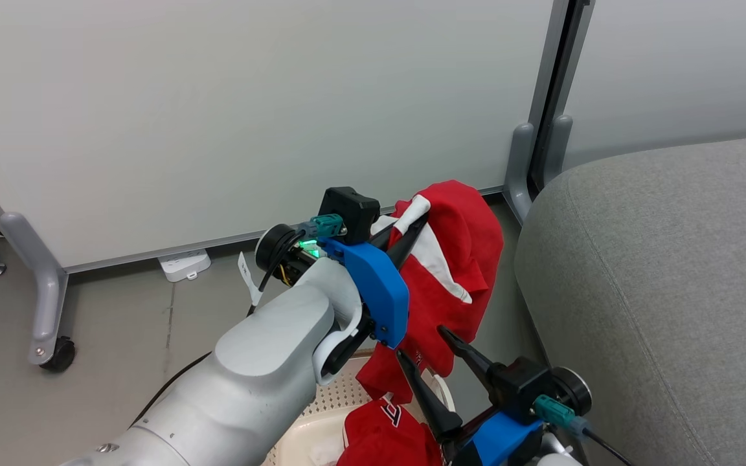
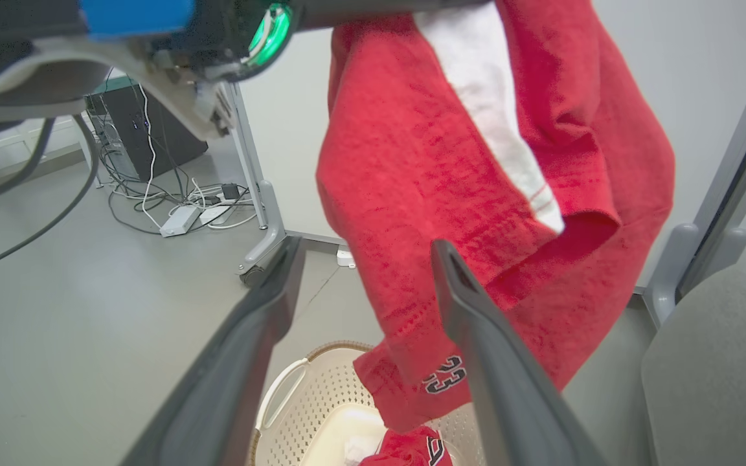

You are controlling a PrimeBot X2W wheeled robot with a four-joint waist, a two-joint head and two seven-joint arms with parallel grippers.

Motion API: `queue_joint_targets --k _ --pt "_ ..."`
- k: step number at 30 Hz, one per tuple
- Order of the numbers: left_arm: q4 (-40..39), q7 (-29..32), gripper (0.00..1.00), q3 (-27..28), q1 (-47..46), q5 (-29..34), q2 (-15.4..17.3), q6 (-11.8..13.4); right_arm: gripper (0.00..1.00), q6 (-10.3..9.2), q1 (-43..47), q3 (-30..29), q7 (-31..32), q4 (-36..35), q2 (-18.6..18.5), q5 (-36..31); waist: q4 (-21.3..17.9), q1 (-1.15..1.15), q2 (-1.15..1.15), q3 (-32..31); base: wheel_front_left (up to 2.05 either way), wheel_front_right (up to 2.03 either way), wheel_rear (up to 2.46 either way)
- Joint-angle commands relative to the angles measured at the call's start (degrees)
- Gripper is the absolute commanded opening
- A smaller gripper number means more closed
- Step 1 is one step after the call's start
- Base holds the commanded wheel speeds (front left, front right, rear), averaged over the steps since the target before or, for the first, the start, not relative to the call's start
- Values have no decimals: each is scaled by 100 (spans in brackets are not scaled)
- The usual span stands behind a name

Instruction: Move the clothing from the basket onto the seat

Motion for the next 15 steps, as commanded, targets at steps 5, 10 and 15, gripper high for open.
queue_joint_targets --k 5,10,15 --pt "2 -79 0 -168 -139 -167 11 47 100 -2 -433 5 -13 243 -12 -75 17 -1 0 31 0 0 0" --pt "-11 -112 0 -307 -184 -307 10 74 100 -2 -838 128 82 583 -12 -119 10 -1 0 50 0 0 0" --pt "-15 -174 0 -430 -223 -447 11 95 100 -2 -1158 199 159 963 -11 -42 4 -1 0 59 0 0 0"
